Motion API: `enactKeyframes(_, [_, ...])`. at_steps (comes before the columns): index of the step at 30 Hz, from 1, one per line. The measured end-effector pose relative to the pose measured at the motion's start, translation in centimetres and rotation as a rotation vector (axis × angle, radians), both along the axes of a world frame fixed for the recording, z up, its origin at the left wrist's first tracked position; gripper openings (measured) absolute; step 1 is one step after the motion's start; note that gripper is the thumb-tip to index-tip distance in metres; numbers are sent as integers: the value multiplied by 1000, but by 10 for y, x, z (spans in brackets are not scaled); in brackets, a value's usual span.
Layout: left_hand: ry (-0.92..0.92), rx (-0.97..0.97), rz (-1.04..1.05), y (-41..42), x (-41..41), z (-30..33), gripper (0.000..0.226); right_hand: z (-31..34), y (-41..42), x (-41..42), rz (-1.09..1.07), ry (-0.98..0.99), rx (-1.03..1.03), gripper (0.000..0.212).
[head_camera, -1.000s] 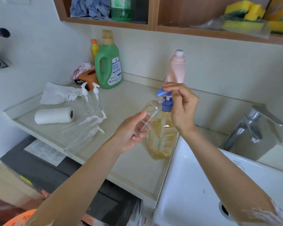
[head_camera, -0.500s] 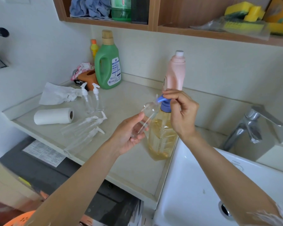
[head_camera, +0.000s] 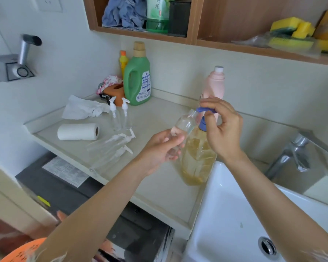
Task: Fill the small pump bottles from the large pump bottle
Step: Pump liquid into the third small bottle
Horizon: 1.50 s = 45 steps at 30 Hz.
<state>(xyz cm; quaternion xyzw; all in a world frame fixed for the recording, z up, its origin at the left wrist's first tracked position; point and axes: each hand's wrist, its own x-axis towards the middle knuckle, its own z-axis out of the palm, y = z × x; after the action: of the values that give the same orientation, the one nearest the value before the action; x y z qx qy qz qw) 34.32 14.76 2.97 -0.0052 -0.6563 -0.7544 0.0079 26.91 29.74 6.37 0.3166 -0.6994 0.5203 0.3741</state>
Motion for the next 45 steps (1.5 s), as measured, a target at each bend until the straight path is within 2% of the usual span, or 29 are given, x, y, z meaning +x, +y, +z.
enactKeyframes(2, [53, -161, 61, -14, 2, -11, 11, -4, -12, 13, -44, 111, 40, 26])
enactKeyframes(4, [64, -262, 89, -32, 5, -24, 23, -11, -26, 27, -23, 190, 57, 25])
enactKeyframes(6, [48, -312, 100, -53, 8, -38, 31, -24, -43, 39, 22, 136, 66, 26])
enactKeyframes(8, [30, -388, 95, -74, 9, -54, 31, -43, -61, 46, 59, -77, 66, 28])
enactKeyframes(11, [24, -468, 37, -96, 9, -74, 29, -73, -83, 45, 143, -535, 48, 29])
enactKeyframes(13, [8, -489, 11, -105, 9, -88, 28, -89, -90, 43, 208, -738, 47, 28])
enactKeyframes(16, [-36, -507, 20, -111, 9, -105, 36, -101, -96, 52, 259, -894, 37, 30])
enactKeyframes(19, [-26, -453, 8, -112, 7, -109, 41, -107, -103, 61, 227, -967, -21, 26])
enactKeyframes(22, [-26, -448, -15, -112, 4, -116, 47, -112, -105, 64, 169, -1003, -66, 24])
enactKeyframes(25, [-31, -503, -77, -118, 5, -113, 64, -110, -105, 58, 88, -1008, -91, 21])
enactKeyframes(28, [11, -449, -127, -131, 12, -92, 78, -106, -108, 28, -1, -1043, 4, 20])
enactKeyframes(31, [75, -370, -98, -155, 14, -71, 81, -102, -126, -17, -37, -1104, 288, 23])
enactKeyframes(35, [93, -393, -98, -175, 17, -56, 49, -109, -155, -56, 14, -1123, 943, 35])
enactKeyframes(37, [89, -414, -109, -178, 19, -55, 41, -116, -167, -63, 42, -1105, 1138, 26])
enactKeyframes(39, [70, -409, -111, -177, 18, -58, 37, -121, -172, -67, -55, -1031, 1243, 16])
enactKeyframes(42, [63, -405, -113, -171, 16, -63, 33, -121, -173, -72, -161, -929, 1185, 21])
enactKeyframes(45, [72, -415, -113, -165, 13, -67, 31, -102, -162, -73, -141, -852, 840, 20])
